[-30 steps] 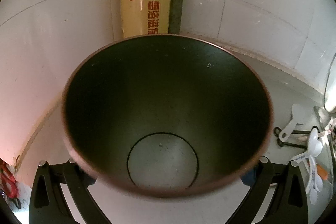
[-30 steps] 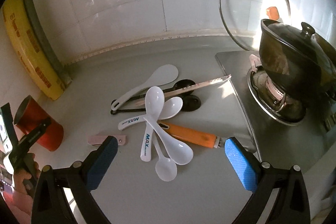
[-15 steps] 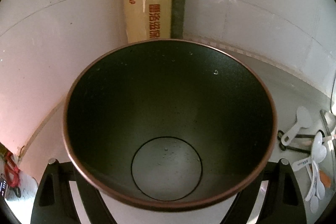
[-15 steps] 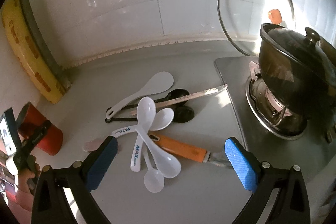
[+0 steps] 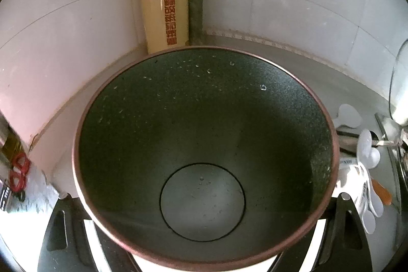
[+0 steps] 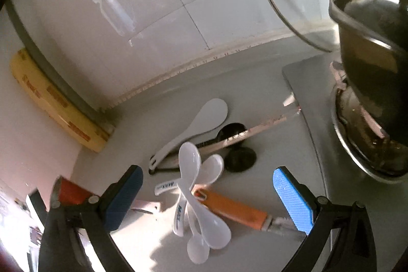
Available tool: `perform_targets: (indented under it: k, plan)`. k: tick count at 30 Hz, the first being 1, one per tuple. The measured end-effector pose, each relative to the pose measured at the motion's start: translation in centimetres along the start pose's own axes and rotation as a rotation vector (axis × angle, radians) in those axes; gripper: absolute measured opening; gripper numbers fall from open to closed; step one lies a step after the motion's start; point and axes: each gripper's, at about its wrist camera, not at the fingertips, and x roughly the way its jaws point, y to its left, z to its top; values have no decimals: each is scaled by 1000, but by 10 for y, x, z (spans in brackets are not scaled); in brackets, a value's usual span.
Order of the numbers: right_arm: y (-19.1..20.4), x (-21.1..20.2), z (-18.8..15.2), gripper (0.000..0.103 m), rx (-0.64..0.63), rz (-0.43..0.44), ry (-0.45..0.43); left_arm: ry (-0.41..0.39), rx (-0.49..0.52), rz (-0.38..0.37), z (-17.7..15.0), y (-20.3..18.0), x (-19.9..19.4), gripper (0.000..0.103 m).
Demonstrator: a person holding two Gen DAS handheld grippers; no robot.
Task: Organize utensils
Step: 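Grasp the wrapped wooden chopsticks with the right gripper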
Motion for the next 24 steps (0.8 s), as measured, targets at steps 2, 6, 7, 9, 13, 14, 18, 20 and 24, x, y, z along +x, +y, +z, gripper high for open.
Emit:
perform_targets:
  k: [2,6,7,9,13,14,18,20,24]
  plan:
    - [-11,8,8,103,39,43,16,2,-4,4,-1,-3,1,90]
    - [-25,24,20,103,74,104,36,10,-22,22,1,-4,6,89]
    - [-28,29,23,103,82,119,46,10,-25,26,2,-4,7,90]
    - [-35,37,26,103,104,133,61,10,-30,31,3,-4,10,90]
    - [-41,53,29,103,146,101,65,9,-45,46,-3,-6,5,90]
    - [-42,56,29,103,153,98,68,9,-48,49,-5,-6,3,90]
    - [-49,66,27,103,201,70,53,8,-57,59,-11,-6,-5,90]
    - [-53,69,27,102,220,63,49,7,-58,62,-15,-5,-11,90]
    - [-59,72,27,90,240,37,43,9,-61,64,-16,-5,-12,90]
